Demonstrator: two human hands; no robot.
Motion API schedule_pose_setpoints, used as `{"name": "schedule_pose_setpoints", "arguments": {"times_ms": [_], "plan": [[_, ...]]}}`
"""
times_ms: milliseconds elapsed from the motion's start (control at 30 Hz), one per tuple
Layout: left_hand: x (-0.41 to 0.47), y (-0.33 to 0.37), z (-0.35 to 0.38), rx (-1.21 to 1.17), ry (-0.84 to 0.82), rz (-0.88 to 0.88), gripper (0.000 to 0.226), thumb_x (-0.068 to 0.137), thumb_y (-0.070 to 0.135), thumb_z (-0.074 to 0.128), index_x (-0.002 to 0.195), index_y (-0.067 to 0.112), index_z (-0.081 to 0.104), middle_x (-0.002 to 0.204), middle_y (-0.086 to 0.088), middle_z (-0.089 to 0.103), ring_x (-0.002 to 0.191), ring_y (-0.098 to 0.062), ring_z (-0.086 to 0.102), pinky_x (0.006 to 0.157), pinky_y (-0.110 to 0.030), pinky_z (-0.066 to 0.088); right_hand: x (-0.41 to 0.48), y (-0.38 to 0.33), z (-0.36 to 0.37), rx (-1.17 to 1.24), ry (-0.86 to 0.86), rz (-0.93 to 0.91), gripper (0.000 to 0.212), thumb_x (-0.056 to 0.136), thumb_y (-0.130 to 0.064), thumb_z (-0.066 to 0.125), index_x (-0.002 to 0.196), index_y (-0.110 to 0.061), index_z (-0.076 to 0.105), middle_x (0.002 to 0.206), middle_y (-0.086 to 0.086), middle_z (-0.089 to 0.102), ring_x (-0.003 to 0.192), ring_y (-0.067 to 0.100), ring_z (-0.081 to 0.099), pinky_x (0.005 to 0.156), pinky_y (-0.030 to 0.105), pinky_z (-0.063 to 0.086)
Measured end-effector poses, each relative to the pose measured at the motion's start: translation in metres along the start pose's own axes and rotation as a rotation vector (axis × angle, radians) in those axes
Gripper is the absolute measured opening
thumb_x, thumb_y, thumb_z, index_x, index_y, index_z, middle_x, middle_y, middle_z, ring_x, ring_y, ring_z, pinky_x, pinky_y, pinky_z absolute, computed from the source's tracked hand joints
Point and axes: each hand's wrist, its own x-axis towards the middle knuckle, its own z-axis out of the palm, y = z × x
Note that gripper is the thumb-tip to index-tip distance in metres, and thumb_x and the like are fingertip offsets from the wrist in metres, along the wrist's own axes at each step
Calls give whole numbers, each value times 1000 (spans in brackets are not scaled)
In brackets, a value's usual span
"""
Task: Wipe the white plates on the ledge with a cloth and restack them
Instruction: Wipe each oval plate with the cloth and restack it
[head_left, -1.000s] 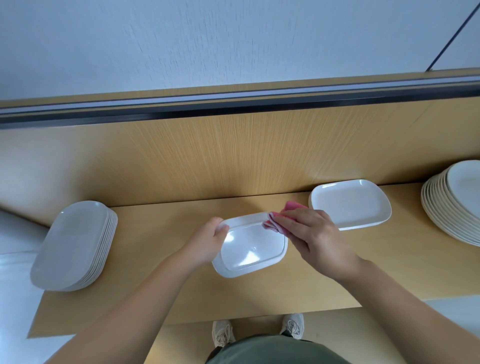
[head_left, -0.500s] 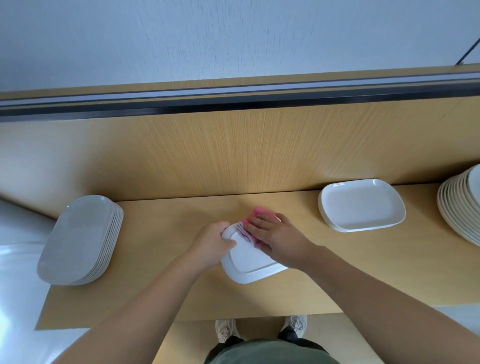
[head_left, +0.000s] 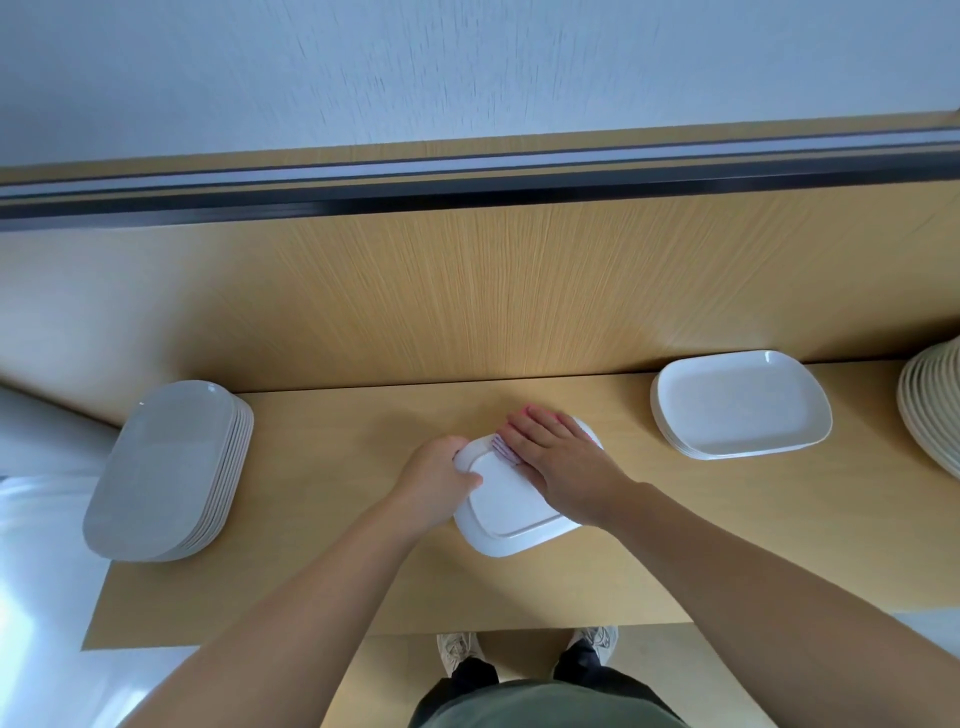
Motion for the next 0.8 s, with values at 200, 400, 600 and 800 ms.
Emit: {"name": "schedule_pose_setpoints", "arguments": {"times_ms": [200, 400, 600, 800], "plan": [[3, -3, -1, -39, 16, -72, 22, 82, 9, 64, 102, 16, 66, 94, -3, 68, 90, -22, 66, 76, -37, 54, -7, 25, 6, 160, 21, 185, 72, 94, -59, 5, 154, -23, 19, 162, -3, 13, 150, 15, 3, 118, 25, 2], [4, -4, 0, -65, 20, -83, 20, 82, 6, 64, 97, 20, 65, 94, -3, 69, 89, -22, 66, 76, -34, 53, -19, 28, 19, 350, 84, 316, 52, 105, -34, 34, 154, -21, 20, 162, -3, 12, 150, 15, 4, 115, 22, 6], [3, -7, 1, -114, 23, -117, 19, 83, 4, 63, 94, 20, 62, 86, 2, 64, 79, -16, 61, 64, -26, 48, -38, 10, 39, 437, 139, 421, 56, 105, -32, 32, 156, -19, 12, 163, -2, 2, 150, 18, -4, 119, 28, 9], [2, -18, 6, -168, 12, -182, 32, 81, 5, 66, 111, 14, 61, 105, -3, 66, 96, -21, 64, 86, -39, 54, -59, -8, 54, 474, 165, 468, 56, 105, -30, 30, 155, -19, 8, 162, -4, -7, 149, 16, -15, 113, 18, -1]]}}
